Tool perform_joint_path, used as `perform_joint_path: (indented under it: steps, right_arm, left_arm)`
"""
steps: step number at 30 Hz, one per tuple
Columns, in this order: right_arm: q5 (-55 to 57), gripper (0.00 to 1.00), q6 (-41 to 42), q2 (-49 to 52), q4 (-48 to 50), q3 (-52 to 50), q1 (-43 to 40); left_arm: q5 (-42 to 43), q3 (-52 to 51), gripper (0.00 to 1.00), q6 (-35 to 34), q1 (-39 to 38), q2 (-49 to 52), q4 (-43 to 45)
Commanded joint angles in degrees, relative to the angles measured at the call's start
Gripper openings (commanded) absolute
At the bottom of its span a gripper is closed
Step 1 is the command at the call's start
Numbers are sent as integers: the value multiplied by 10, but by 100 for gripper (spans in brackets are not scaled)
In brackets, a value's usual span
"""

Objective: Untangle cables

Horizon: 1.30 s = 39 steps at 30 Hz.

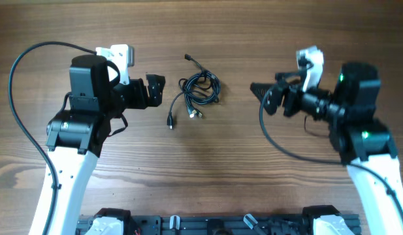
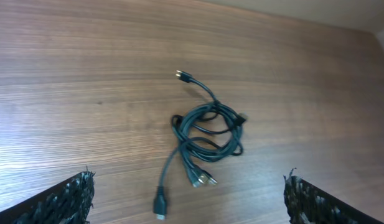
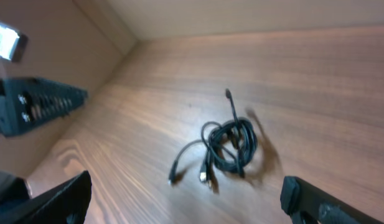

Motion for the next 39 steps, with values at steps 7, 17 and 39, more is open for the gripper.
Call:
perform_joint_path:
  steps: [7, 17, 39]
  right_arm:
    - [-31, 100, -12, 72, -12, 88, 2]
    - [86, 79, 163, 286, 76, 88, 113]
    - [243, 42, 242, 522, 179, 88, 207]
  left_arm:
    - [80, 12, 100, -34, -4, 3, -31]
    - [-51, 12, 81, -219, 45, 91, -14]
    - [-50, 12, 78, -219, 43, 116, -14]
